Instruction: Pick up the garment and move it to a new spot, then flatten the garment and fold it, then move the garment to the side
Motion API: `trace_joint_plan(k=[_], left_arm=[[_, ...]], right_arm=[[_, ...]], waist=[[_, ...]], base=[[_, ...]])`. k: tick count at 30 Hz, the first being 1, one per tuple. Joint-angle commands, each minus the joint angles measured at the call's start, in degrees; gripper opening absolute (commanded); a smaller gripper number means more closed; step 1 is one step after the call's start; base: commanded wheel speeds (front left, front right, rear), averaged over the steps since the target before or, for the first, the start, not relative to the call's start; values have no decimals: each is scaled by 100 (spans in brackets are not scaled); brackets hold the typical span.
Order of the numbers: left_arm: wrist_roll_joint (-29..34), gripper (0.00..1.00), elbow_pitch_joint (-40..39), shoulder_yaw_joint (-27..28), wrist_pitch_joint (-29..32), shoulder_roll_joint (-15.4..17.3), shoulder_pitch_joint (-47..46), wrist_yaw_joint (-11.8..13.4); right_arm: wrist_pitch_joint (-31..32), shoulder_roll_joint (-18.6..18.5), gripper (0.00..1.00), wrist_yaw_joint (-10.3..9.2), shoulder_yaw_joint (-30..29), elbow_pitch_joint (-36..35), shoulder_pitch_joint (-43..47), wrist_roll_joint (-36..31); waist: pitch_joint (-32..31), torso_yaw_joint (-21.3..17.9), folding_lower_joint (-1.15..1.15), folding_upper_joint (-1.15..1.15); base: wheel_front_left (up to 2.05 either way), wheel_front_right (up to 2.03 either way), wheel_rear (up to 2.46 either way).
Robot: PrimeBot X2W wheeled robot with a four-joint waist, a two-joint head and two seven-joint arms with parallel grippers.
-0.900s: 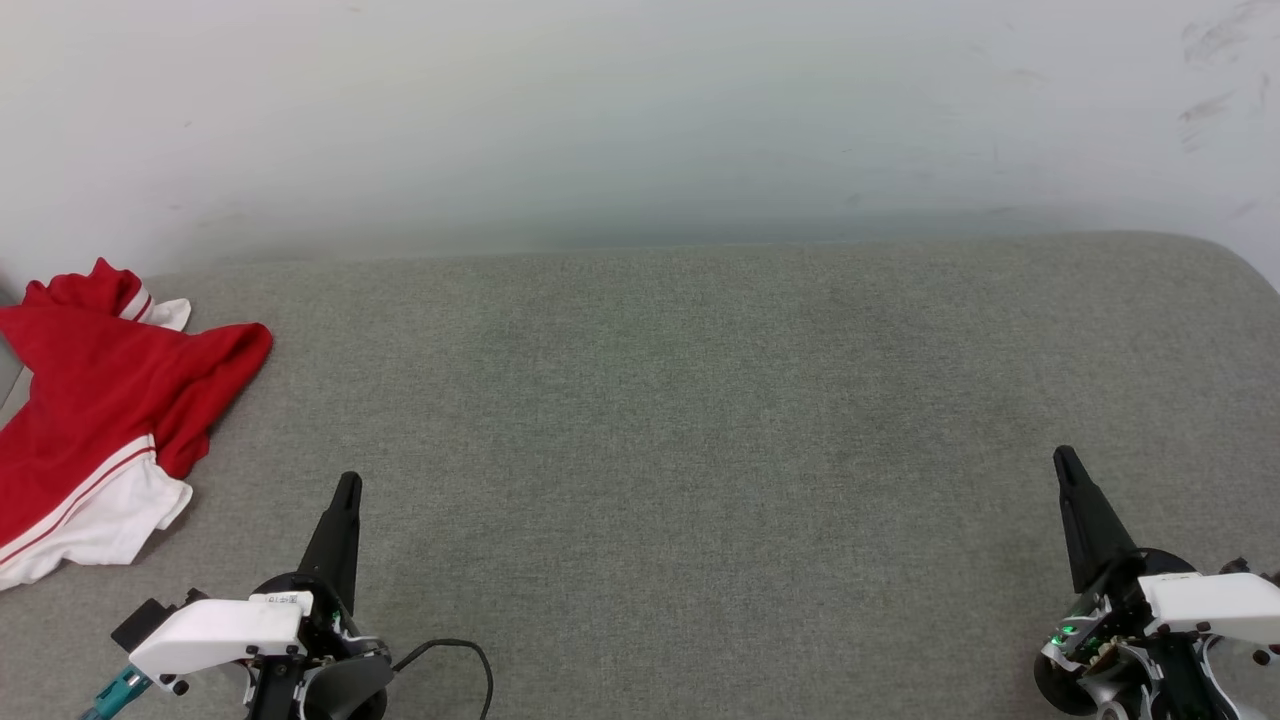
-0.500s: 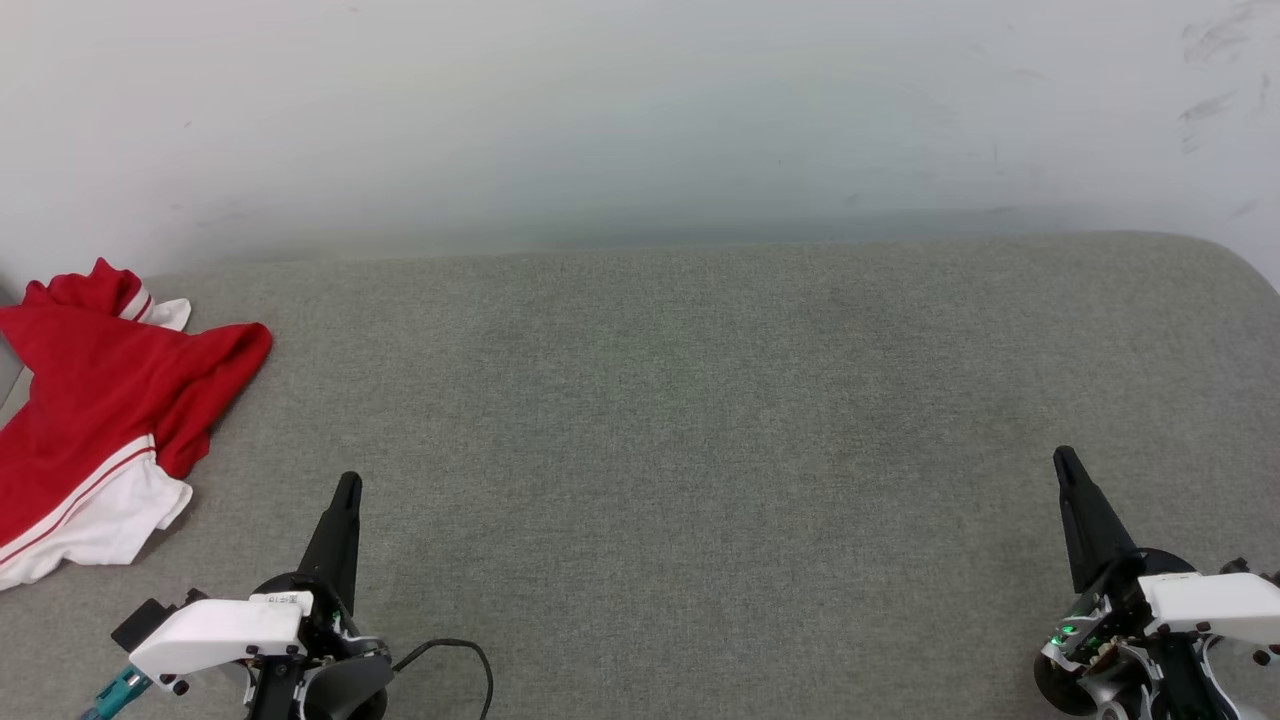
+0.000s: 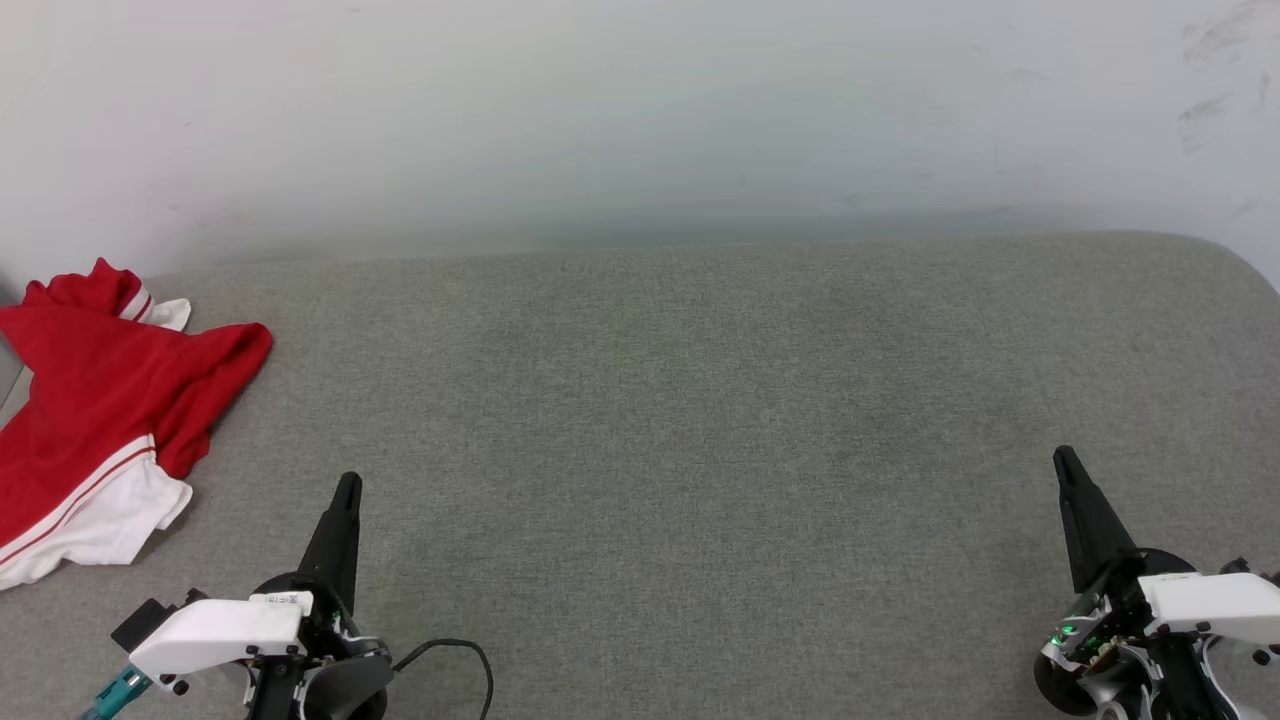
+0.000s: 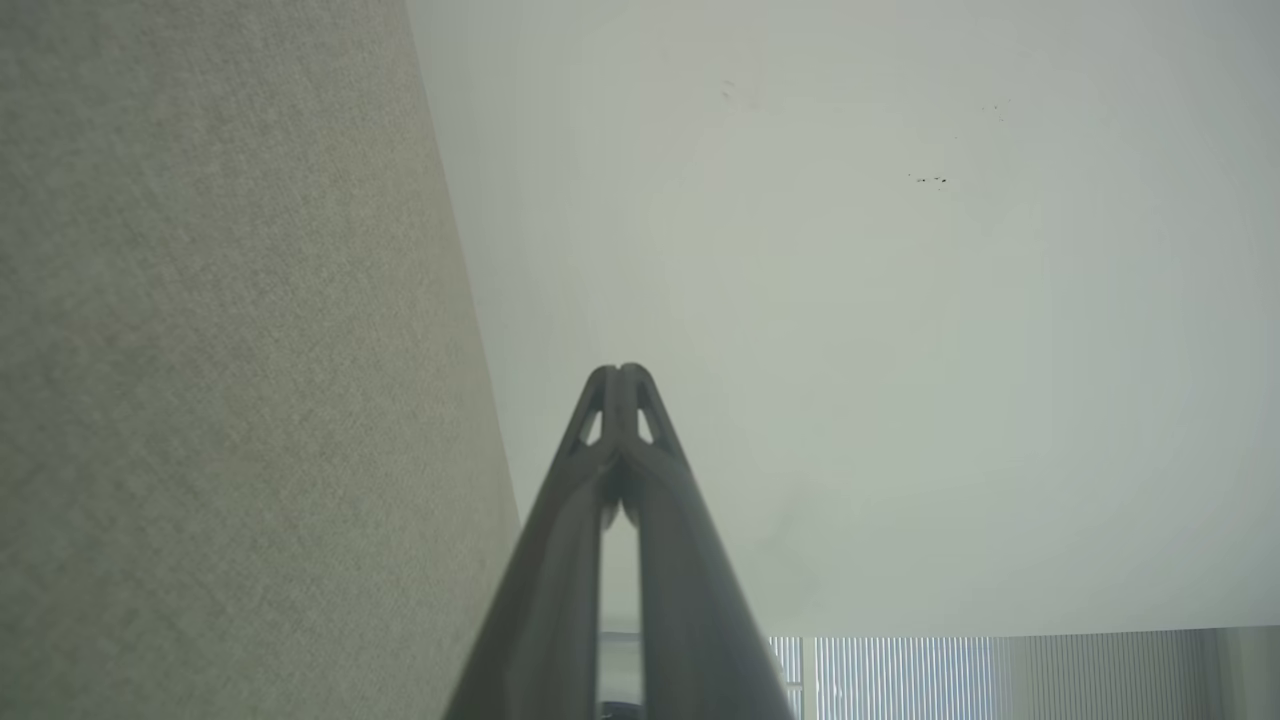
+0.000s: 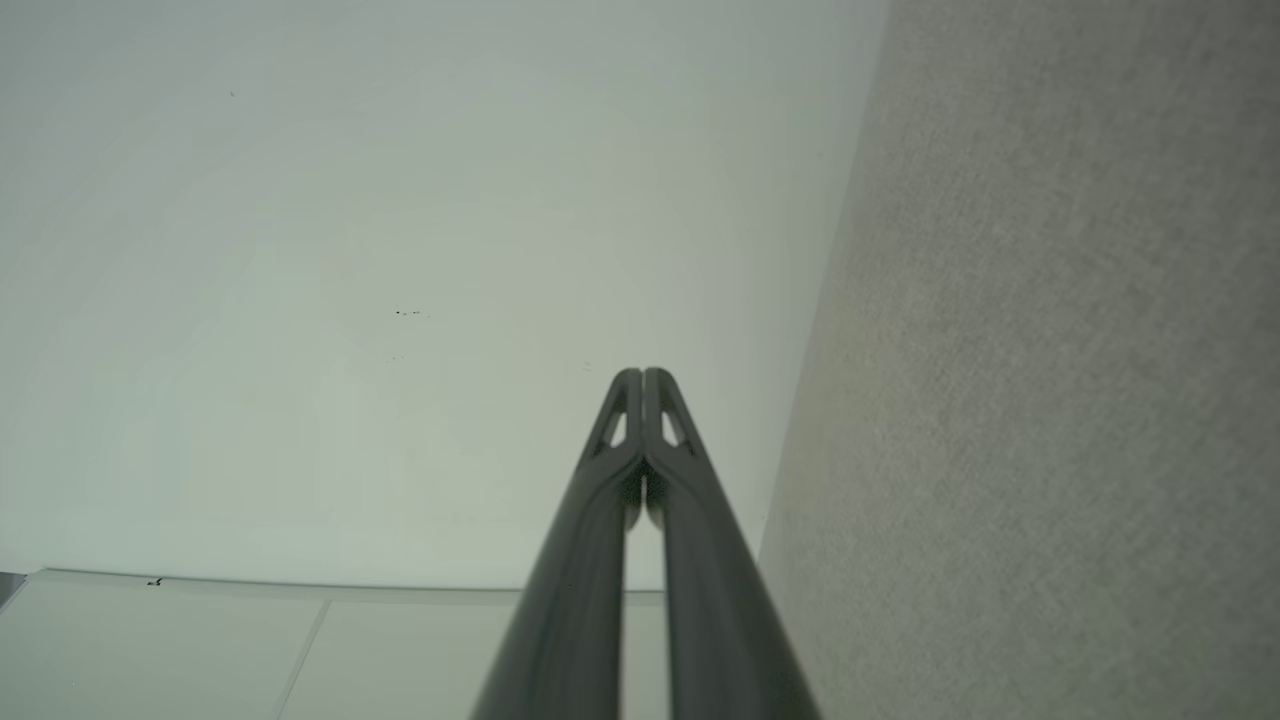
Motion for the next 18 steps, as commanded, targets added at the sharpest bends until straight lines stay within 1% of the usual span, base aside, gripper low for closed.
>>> trace_joint_plan(k=[1,18], left_arm=[[12,0,3,15,12,-7,-41,-17],[12,0,3,13,11,-7,-41,-17]], right_arm=[[6,21,0,-2,1,6,38,-28],[5,22,0,-2,1,6,38,-27]], waist=[[0,0,0,0],[0,0,0,0]], base=[[0,0,0],[0,0,0]])
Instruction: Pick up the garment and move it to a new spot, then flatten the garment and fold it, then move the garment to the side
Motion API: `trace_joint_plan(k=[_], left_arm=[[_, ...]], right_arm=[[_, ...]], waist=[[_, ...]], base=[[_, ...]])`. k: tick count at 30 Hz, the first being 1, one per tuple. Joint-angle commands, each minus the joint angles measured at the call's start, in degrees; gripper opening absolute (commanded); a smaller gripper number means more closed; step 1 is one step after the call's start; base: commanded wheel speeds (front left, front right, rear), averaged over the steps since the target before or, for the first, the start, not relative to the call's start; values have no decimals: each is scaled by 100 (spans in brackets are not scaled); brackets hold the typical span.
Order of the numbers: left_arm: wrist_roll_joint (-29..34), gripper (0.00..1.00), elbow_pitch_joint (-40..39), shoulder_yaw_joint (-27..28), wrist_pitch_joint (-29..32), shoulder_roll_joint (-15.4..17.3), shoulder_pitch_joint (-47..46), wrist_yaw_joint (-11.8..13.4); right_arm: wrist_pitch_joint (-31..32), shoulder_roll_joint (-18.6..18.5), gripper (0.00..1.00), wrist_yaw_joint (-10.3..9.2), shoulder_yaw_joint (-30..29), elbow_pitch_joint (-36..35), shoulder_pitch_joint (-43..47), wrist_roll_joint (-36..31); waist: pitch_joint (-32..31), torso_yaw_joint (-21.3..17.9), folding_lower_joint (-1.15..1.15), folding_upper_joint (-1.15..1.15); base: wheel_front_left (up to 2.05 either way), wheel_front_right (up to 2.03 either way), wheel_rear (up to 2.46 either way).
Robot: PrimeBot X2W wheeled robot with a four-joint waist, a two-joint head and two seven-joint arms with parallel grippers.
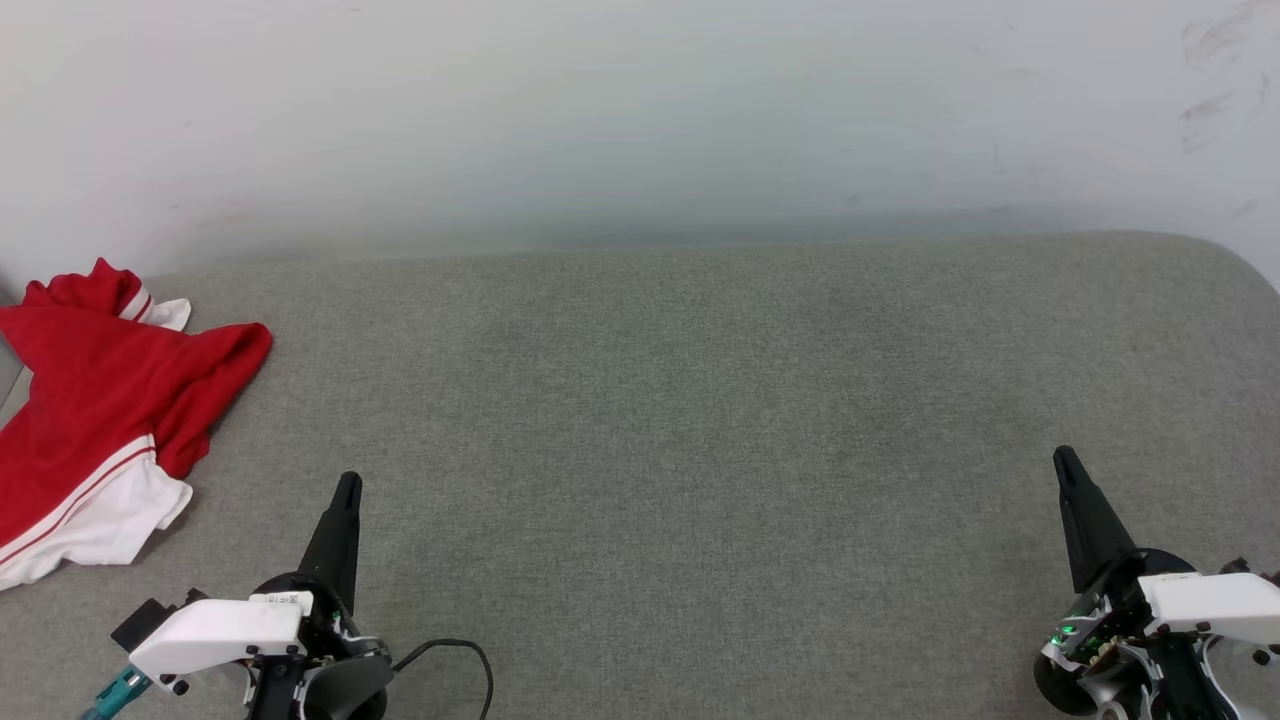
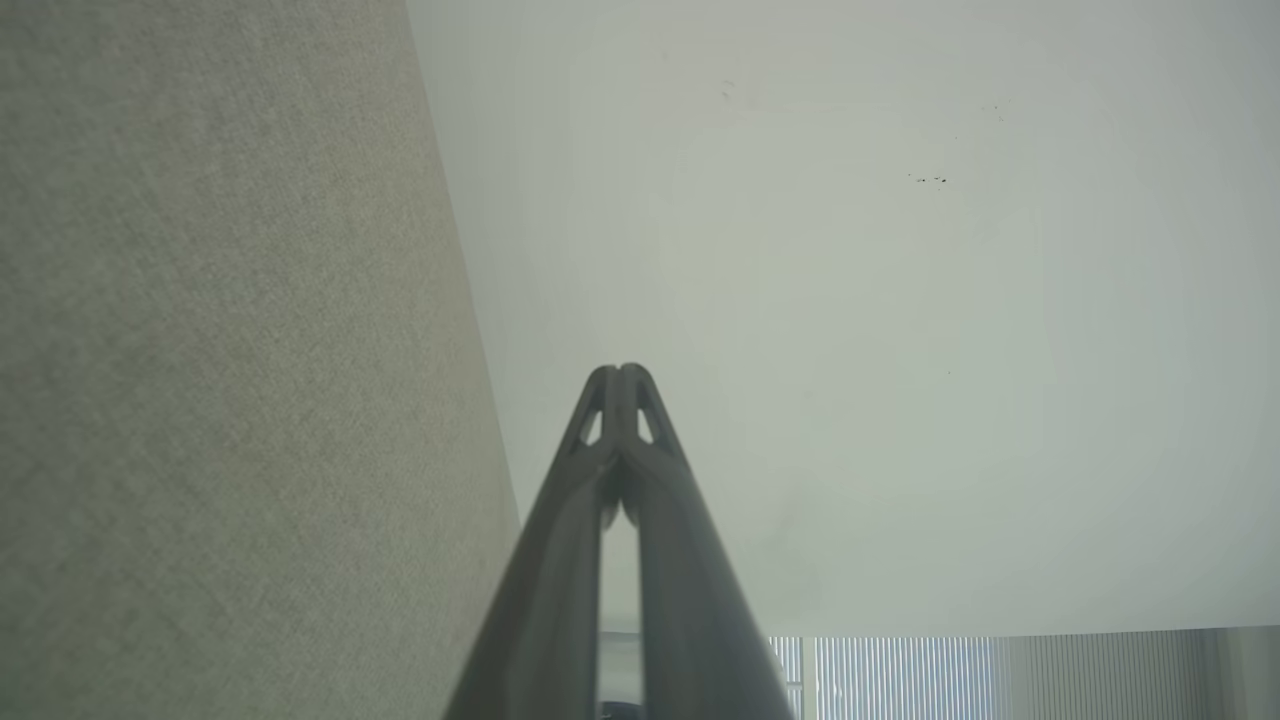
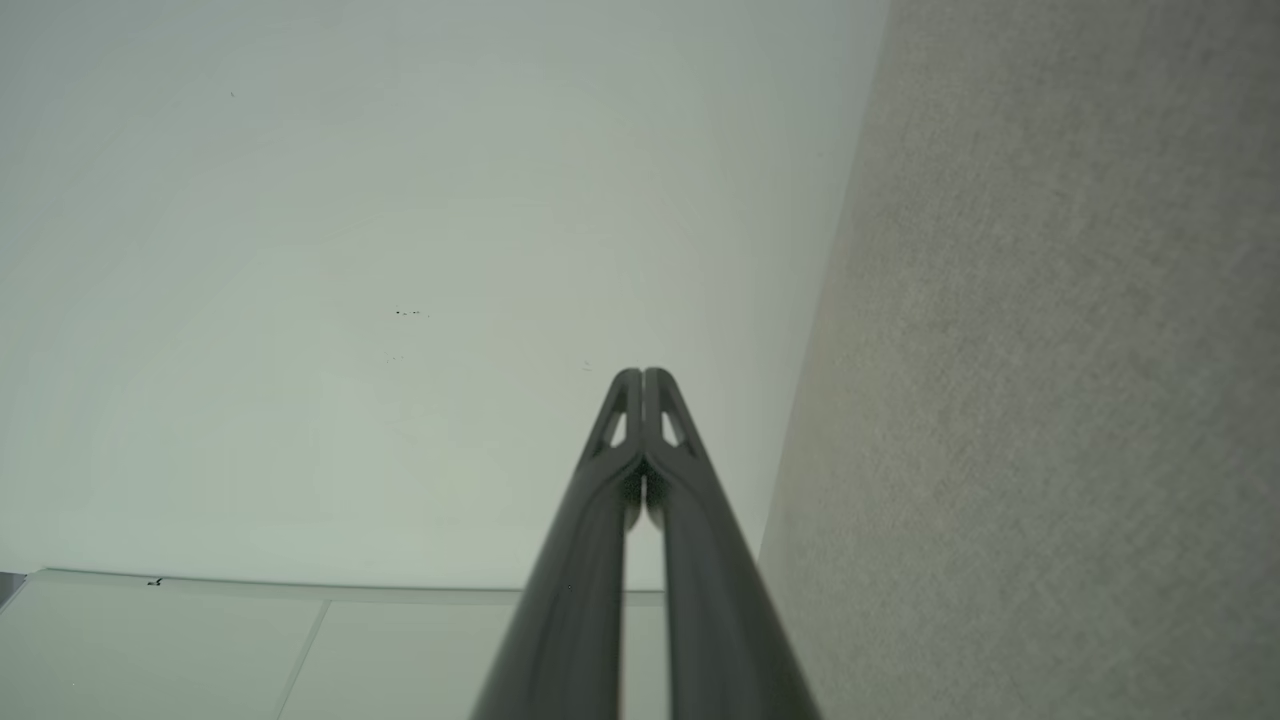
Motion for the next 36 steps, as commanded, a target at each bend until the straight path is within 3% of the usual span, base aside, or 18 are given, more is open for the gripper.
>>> trace_joint_plan(k=[1,8,9,25,36], left_arm=[[12,0,3,13,11,-7,-41,-17],[11,0,3,14,10,-7,-41,-17],[2,100,0,-1,-1,0,0,0],[309,100,-3,-119,-320,-18,305,5],[811,100,-219,-15,-603,-15,393,2]], right_arm=[[5,22,0,-2,0,6,38,-27],[5,22,0,-2,1,6,39,-27],[-1,0,100,0,0,0,0,0],[-309,6,100,-1,136,75,239,-295],[-594,6,100,-1,-78,17,244,-1210]], waist=[[0,0,0,0],[0,0,0,0],[0,0,0,0],[14,-11,0,0],[35,-23,0,0]], base=[[0,0,0],[0,0,0],[0,0,0],[0,0,0],[0,0,0]])
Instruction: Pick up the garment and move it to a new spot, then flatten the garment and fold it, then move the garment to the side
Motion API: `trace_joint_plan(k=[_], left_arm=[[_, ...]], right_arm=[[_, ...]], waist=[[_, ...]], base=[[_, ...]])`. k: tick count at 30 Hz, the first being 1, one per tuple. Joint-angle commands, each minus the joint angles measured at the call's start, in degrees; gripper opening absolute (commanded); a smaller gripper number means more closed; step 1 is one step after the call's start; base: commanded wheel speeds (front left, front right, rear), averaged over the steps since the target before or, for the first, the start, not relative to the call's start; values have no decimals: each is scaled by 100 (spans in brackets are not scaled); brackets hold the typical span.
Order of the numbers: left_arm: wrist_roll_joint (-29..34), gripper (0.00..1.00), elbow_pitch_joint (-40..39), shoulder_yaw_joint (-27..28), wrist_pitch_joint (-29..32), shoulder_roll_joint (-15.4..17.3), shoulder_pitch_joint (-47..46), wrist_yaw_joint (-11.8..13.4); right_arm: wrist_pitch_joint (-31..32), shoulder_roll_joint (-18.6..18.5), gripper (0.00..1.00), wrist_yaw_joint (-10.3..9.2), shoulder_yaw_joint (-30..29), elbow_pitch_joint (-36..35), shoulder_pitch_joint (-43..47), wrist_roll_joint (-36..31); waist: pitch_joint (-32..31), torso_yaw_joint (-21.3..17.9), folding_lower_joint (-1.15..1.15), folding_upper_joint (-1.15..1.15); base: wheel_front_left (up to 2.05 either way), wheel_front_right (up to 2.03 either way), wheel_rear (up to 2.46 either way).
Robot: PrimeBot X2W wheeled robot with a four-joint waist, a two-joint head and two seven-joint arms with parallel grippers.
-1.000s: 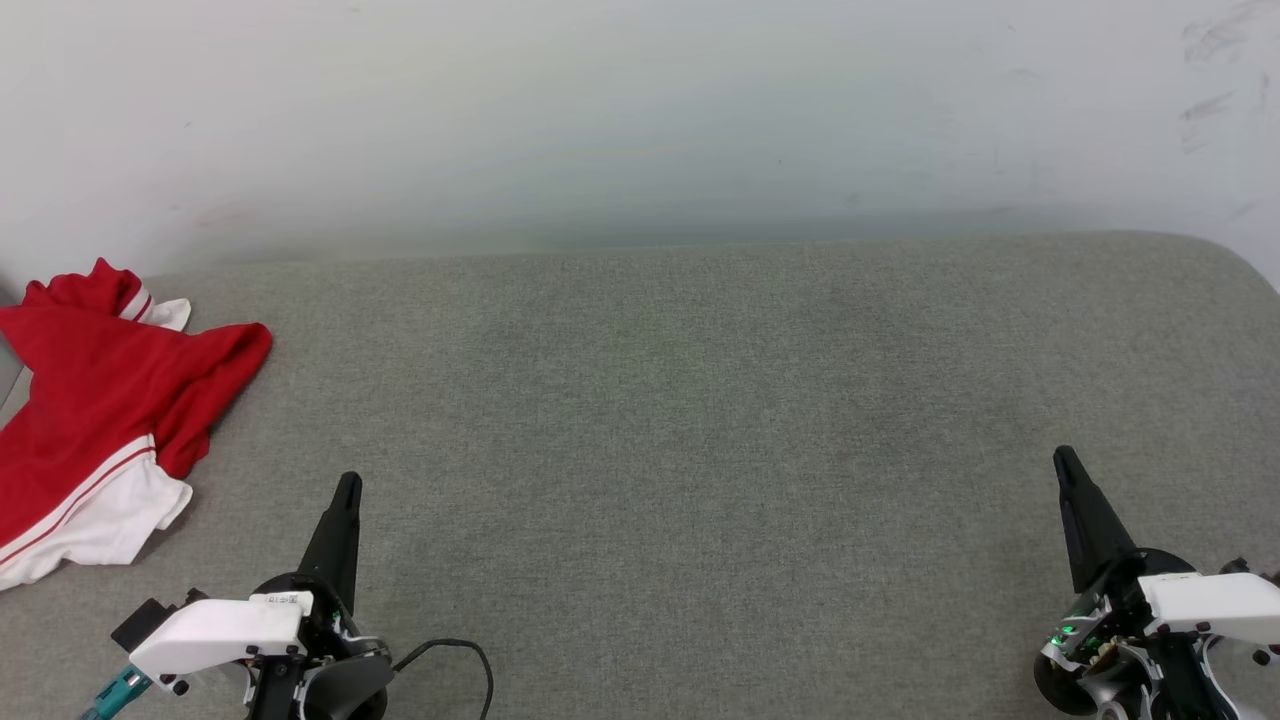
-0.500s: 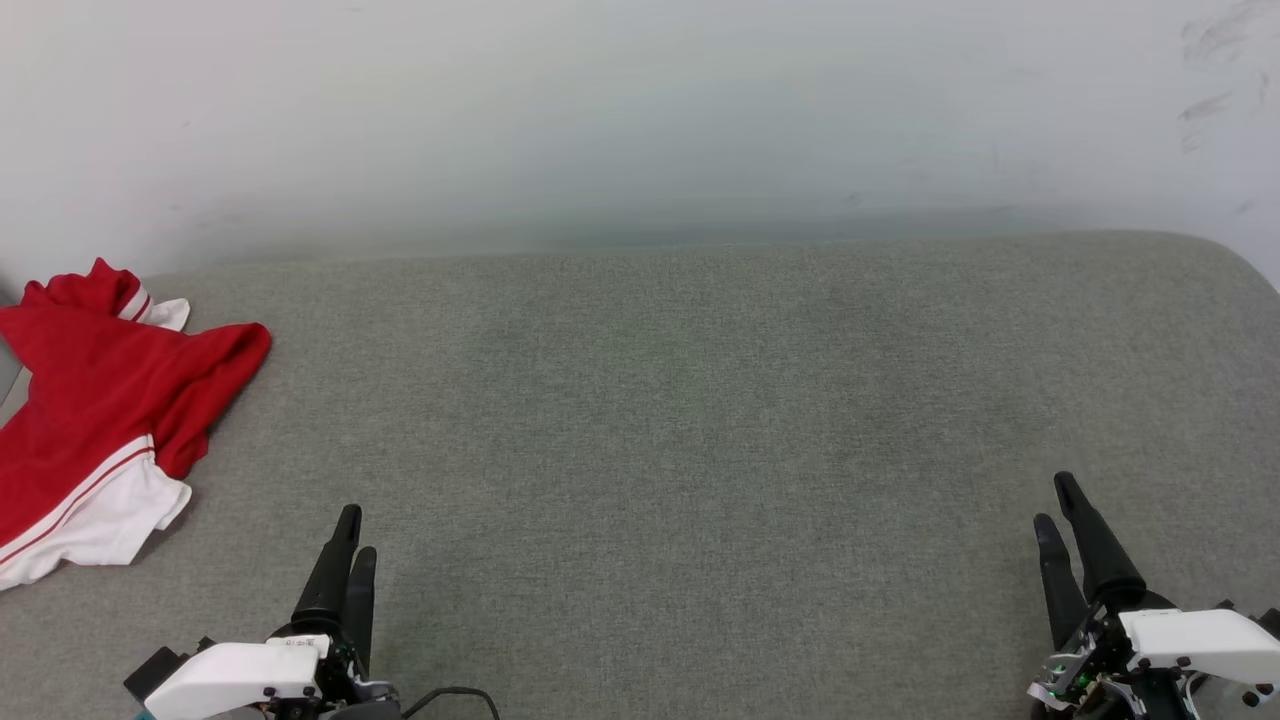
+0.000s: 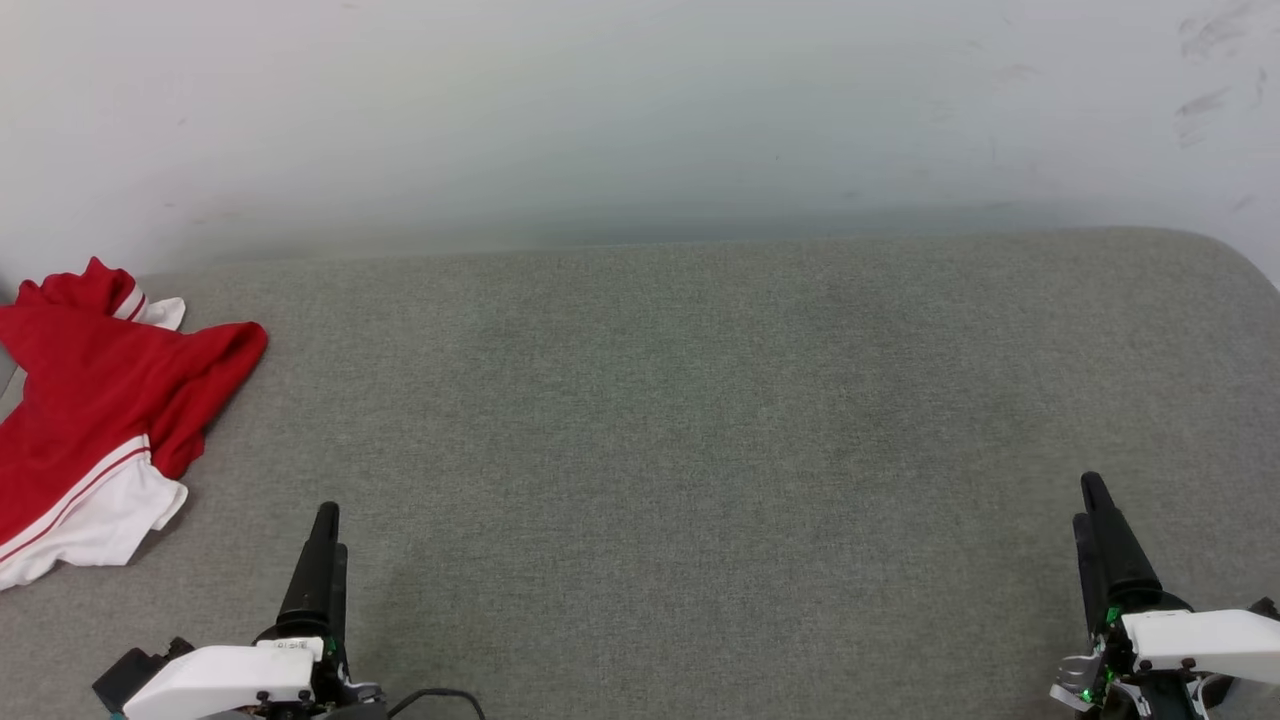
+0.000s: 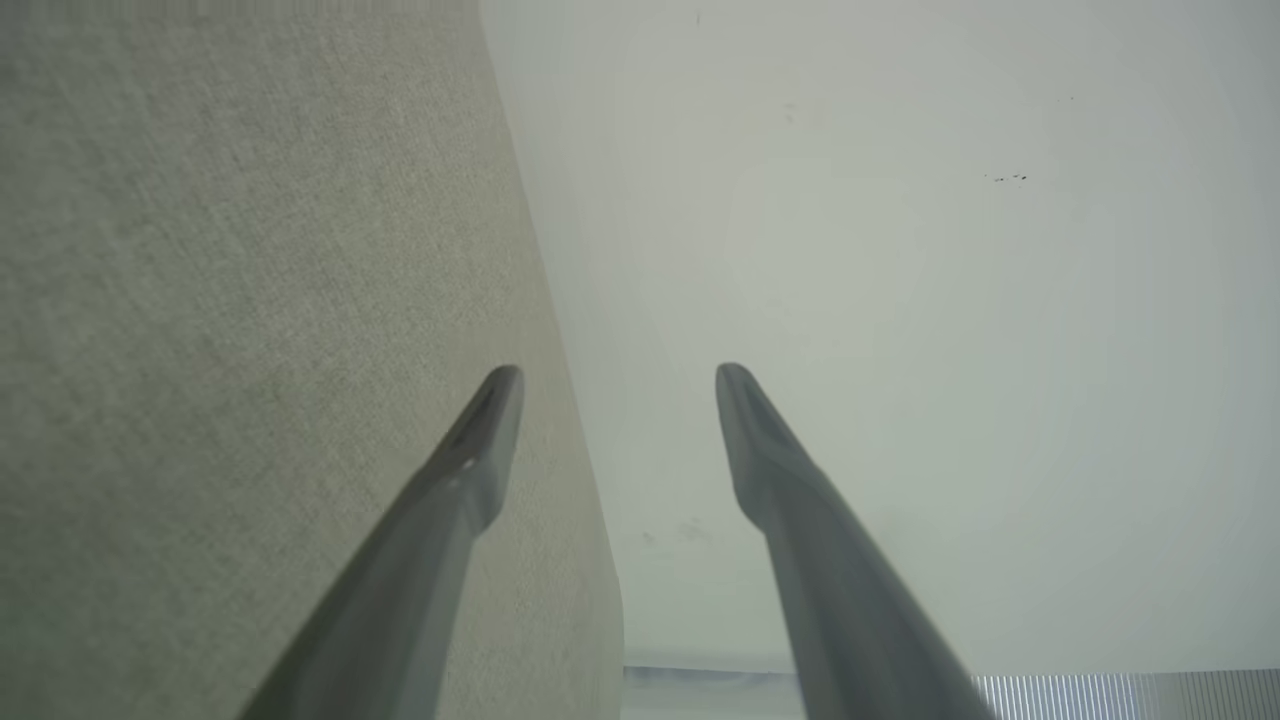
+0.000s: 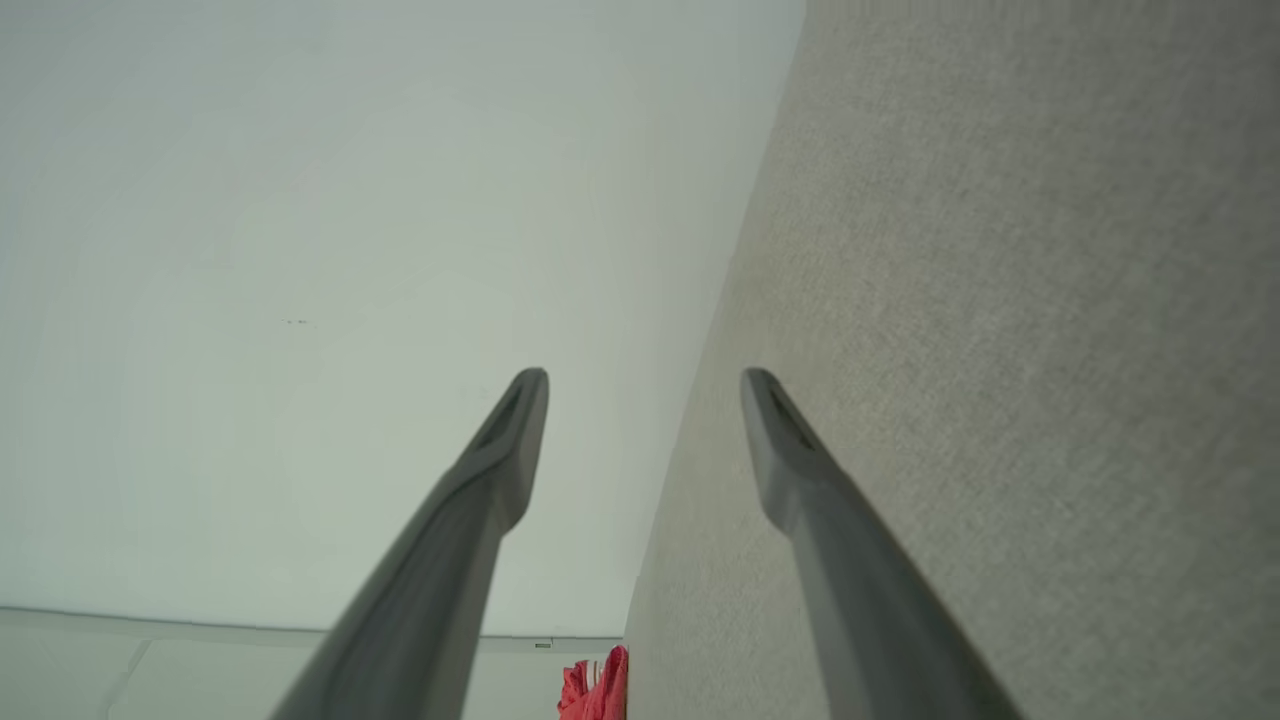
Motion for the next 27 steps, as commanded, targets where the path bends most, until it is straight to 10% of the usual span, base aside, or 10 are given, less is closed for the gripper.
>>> trace_joint_plan(k=[1,15,27], left_arm=[[119,100,-136,56,-49,16,-48,-7],[1680,100,-673,566,-359,21,-88,-8],[3611,100,-1694,221,-592,24,-42,721]], right_arm=[[-55,-4,100,1,-39,-128,-58,-197],[-368,-4,100,1,-83,-855,-94,-2392],[-603,-4,100,2,198,-1690,-110,-4362]], waist=[[2,-1,0,0],[53,-21,0,0],[116,-43,0,0]], base=[[0,0,0],[0,0,0],[0,0,0]])
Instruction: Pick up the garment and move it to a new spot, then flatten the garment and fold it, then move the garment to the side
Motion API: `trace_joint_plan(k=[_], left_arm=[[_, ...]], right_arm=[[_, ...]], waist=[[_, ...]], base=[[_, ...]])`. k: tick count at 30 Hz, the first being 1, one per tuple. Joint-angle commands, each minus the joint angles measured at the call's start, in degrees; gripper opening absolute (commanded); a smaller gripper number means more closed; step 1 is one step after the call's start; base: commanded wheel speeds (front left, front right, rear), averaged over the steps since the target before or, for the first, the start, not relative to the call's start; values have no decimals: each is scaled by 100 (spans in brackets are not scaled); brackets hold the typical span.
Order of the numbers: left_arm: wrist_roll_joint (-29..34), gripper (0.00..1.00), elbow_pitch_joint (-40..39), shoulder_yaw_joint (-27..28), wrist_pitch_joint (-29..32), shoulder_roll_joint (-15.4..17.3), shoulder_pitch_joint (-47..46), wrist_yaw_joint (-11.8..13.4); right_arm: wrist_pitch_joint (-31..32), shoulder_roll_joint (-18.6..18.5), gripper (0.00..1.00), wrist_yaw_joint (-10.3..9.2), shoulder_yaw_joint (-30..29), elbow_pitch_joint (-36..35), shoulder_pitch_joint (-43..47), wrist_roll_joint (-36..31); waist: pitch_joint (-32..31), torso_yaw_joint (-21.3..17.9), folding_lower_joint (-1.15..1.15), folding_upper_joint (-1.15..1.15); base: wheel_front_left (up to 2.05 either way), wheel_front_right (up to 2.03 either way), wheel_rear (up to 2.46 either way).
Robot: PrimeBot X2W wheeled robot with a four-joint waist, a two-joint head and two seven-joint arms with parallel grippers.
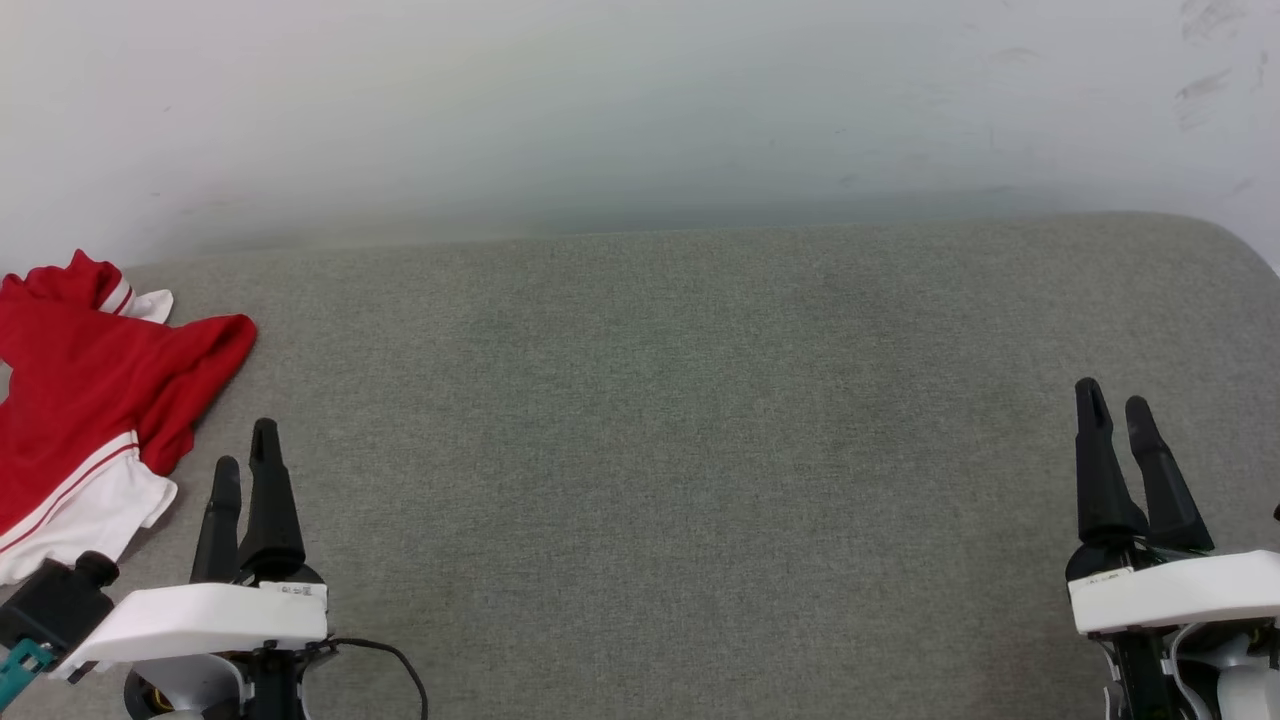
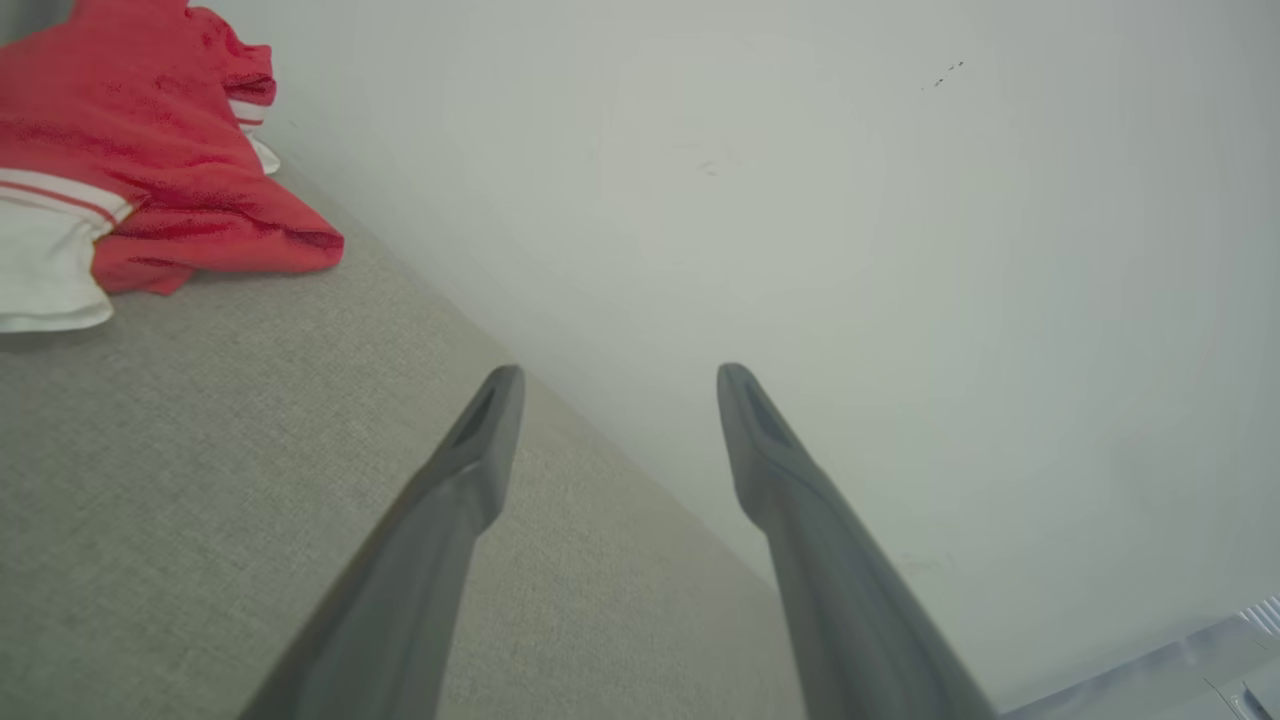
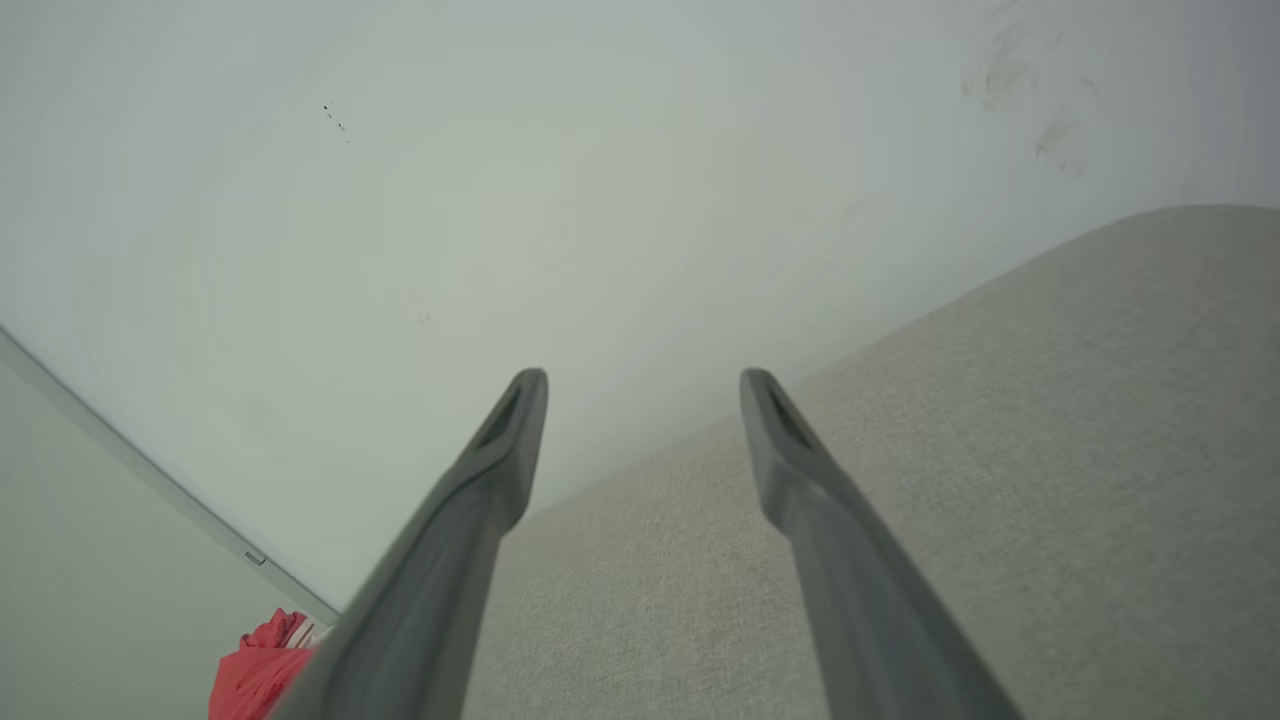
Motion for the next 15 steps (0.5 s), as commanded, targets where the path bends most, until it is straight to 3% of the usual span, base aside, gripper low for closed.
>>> trace_joint_plan(k=[1,5,12,15], left_arm=[[338,100,-215,-87,-58,22,-37,137],[1002,100,-426,-418,-127,22,16,446],[1809,100,-599,-952,-246,158,93,608],[2078,100,-585,-1180,-293,285,141,787]], right_arm=[[-66,-9,100,2,37,-169,-96,-270],[-136,-9,100,2,136,-327,-100,-723],[-256,-9,100,2,260,-496,-52,-1503],[-308,-8,100,2,279,-510,-26,-1777]], waist=[[6,-4,0,0],[25,-16,0,0],[52,-28,0,0],[55,-33,0,0]], base=[[0,0,0],[0,0,0],[0,0,0],[0,0,0]])
